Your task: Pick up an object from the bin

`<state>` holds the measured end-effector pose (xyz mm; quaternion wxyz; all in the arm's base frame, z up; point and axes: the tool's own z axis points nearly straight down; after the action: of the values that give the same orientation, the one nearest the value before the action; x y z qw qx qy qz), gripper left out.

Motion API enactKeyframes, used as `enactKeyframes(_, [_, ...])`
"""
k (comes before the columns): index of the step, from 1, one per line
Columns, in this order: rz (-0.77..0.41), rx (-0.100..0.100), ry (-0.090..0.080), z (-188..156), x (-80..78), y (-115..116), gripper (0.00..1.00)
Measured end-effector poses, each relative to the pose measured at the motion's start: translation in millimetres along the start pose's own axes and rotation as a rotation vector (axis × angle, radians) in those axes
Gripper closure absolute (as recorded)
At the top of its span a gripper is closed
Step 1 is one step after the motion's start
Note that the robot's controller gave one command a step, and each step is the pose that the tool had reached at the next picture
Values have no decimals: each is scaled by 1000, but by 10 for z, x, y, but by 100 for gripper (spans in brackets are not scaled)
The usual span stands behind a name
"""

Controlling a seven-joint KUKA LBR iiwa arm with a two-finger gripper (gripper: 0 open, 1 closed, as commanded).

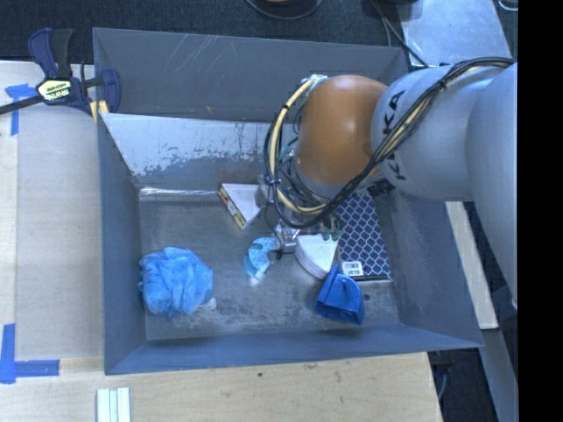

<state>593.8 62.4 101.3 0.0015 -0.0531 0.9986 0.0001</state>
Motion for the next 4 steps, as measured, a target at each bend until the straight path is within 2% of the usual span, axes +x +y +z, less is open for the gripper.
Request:
enactKeyframes(1, [4,0,-2,-37,-130,217,0])
enactKeyframes(2, [21,0,0,-1250,-19,112,0])
enactKeyframes(3, [-208,1,-9,-454,-105,77,0])
enactKeyframes(4, [-196,0,-2,-192,3,4,0])
